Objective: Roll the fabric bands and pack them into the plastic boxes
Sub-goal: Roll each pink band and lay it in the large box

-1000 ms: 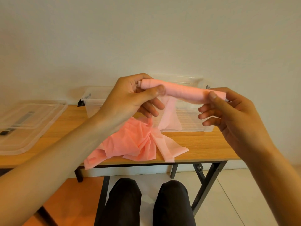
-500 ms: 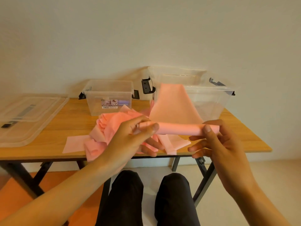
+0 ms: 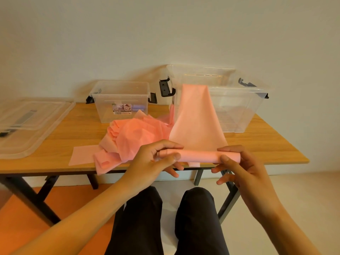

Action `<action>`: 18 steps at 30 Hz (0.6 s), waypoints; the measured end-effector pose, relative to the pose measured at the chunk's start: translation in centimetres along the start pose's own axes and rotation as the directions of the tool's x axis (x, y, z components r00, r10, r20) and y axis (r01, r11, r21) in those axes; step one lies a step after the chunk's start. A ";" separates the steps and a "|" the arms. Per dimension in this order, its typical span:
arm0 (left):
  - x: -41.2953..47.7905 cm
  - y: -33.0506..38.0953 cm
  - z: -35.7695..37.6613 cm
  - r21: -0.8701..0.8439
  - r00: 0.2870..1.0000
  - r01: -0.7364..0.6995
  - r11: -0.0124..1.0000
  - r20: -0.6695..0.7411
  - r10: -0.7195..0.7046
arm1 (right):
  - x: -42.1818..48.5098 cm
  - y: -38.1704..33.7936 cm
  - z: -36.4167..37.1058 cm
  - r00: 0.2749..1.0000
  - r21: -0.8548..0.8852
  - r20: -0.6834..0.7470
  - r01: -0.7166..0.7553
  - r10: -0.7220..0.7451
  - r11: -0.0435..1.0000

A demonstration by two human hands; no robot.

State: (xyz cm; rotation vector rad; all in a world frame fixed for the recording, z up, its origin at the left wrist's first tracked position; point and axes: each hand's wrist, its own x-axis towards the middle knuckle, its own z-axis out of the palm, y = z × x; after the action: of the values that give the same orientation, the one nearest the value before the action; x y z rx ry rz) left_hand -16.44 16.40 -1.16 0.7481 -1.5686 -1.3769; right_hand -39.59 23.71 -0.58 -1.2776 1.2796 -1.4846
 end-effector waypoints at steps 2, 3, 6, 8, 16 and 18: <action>0.1 -0.1 0.0 -0.007 1.000 -0.012 1.000 0.002 0.012 | 0.3 0.1 -0.1 1.000 0.002 0.013 -0.004 0.004 1.000; 0.1 -0.1 0.0 -0.010 1.000 -0.021 1.000 0.009 0.021 | 0.4 0.1 0.0 1.000 -0.001 0.013 -0.002 0.002 1.000; 0.1 -0.1 -0.1 -0.014 0.999 -0.041 0.999 0.028 0.041 | 0.7 0.2 0.1 1.000 0.006 -0.010 0.009 -0.009 1.000; 0.0 -0.2 -0.2 -0.006 0.998 -0.059 0.998 0.028 0.059 | 0.9 0.2 0.1 1.000 0.008 -0.023 0.011 -0.011 1.000; 0.1 -0.6 -0.3 -0.006 0.997 -0.079 0.997 0.013 0.079 | 0.6 0.0 0.2 0.997 -0.039 0.044 0.064 -0.062 0.997; 0.1 -0.7 -0.3 0.000 0.997 -0.082 0.997 0.012 0.082 | 0.7 0.0 0.1 0.997 -0.038 0.039 0.068 -0.066 0.997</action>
State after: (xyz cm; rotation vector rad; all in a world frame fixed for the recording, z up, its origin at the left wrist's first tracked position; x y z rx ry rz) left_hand -16.29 16.02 -1.83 0.6698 -1.5911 -1.3234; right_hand -39.62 23.01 -0.48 -1.3805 1.2582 -1.4810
